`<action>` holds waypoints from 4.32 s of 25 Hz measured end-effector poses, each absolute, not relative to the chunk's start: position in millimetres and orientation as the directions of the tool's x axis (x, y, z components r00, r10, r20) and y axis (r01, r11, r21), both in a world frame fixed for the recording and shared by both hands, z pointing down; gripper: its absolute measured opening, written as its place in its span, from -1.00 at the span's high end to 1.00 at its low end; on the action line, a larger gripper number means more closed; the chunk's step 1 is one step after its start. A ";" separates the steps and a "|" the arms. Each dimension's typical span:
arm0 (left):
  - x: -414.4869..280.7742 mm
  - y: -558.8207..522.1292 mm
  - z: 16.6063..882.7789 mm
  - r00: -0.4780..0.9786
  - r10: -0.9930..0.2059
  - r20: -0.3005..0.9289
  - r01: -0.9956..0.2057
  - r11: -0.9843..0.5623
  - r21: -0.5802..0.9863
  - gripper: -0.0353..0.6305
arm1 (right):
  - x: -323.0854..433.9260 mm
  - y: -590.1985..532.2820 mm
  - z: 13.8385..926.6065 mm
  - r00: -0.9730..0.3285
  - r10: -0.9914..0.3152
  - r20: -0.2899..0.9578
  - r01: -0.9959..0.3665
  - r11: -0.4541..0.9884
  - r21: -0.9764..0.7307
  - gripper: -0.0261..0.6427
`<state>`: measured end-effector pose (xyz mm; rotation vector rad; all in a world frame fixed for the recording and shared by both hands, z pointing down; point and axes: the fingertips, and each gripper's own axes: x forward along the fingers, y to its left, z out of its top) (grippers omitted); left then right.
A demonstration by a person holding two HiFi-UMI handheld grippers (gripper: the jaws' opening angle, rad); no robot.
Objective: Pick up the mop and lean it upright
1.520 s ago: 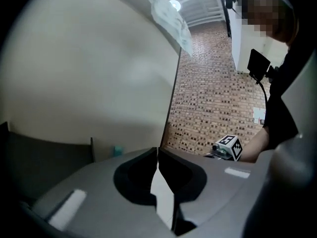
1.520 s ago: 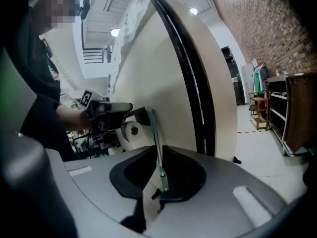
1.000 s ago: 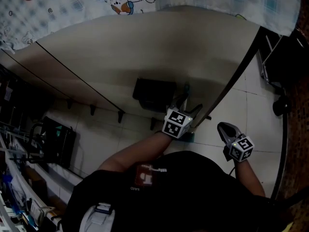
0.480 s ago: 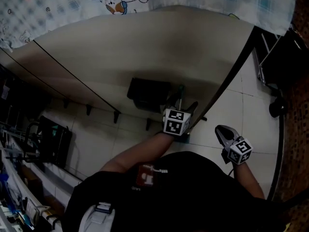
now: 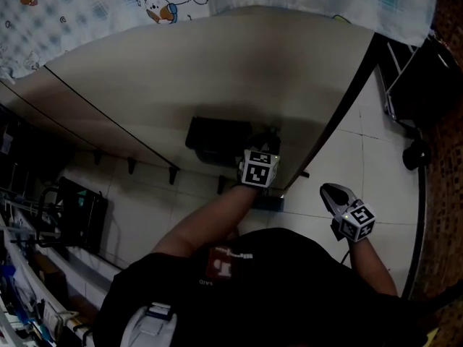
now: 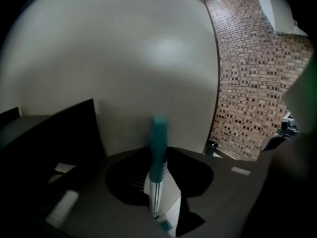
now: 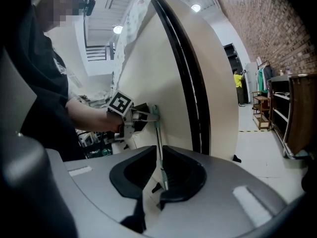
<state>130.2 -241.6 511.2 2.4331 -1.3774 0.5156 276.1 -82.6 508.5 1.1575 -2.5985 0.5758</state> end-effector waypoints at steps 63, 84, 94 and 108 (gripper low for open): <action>181.2 -178.1 381.0 0.837 -0.519 0.176 -0.543 -0.827 0.146 0.60 | 136.5 -125.7 682.8 -0.724 -0.339 0.601 -0.541 0.819 -0.189 0.54; 183.5 -150.9 104.7 0.935 -0.338 -0.106 -0.335 -0.941 0.041 0.58 | 167.8 -126.1 405.1 -0.688 -0.423 0.590 -0.527 0.850 -0.006 0.54; 180.2 -135.6 -17.9 0.962 -0.241 -0.126 -0.246 -0.969 -0.026 0.58 | 160.3 -129.0 285.7 -0.697 -0.453 0.555 -0.515 0.856 0.052 0.53; 174.7 -127.9 -108.0 0.966 -0.207 -0.152 -0.224 -0.969 -0.104 0.56 | 150.2 -134.6 193.0 -0.720 -0.463 0.517 -0.466 0.875 0.133 0.52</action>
